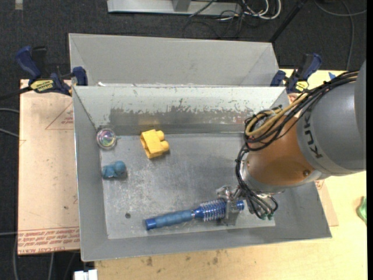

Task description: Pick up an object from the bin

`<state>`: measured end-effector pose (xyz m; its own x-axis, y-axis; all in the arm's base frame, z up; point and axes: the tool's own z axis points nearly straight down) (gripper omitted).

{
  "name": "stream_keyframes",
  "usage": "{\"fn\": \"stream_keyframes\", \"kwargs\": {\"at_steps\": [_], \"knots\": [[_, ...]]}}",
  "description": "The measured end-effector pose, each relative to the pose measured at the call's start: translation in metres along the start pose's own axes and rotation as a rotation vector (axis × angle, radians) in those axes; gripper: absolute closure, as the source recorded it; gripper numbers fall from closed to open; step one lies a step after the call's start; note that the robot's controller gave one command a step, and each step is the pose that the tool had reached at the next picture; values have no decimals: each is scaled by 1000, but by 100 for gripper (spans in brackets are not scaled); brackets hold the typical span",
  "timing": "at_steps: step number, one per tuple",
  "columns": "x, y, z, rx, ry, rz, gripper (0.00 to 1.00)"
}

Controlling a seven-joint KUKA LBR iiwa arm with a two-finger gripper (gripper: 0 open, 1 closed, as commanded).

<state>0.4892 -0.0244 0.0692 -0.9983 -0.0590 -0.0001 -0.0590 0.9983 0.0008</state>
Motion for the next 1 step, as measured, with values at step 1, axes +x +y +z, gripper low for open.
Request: {"fn": "stream_keyframes", "kwargs": {"at_steps": [1], "knots": [[-34,-21,-146,3,-10,-24,100]]}}
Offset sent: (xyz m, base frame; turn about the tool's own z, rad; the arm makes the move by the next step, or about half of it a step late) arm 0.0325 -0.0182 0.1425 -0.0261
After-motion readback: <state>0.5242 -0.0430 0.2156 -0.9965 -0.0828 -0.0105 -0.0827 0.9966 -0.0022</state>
